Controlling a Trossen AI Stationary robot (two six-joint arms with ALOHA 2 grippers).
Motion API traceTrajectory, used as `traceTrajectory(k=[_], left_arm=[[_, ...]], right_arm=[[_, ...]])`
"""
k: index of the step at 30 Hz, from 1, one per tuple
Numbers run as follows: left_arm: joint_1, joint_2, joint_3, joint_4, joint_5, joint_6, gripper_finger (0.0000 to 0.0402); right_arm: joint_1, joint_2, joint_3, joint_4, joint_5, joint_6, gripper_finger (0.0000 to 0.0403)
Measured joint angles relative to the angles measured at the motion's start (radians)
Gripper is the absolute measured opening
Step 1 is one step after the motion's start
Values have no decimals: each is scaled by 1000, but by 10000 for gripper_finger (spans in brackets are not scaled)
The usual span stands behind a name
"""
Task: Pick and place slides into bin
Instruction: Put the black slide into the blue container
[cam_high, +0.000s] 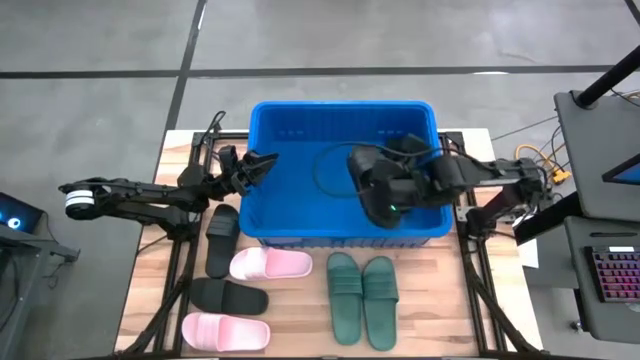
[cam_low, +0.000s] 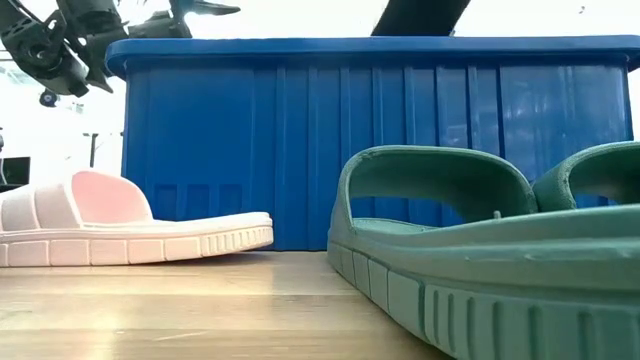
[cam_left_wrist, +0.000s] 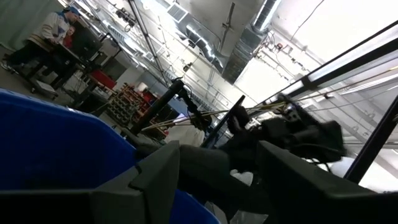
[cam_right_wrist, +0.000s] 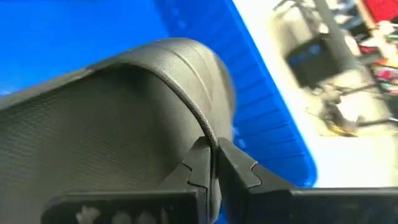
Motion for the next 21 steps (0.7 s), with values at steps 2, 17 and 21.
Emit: traceTrajectory(k=[2,17,21], left_arm=[[0,0,-1,0,-1,0,201],[0,-1,-2,2,-23,-1,201],[0,-1,-1,2,-27,-1,201]], right_arm=[[-44,-1,-28,25,52,-73,9],[-333,-1,-378,559,34,-535,9],[-366,-1,-497,748,35,-621,9]])
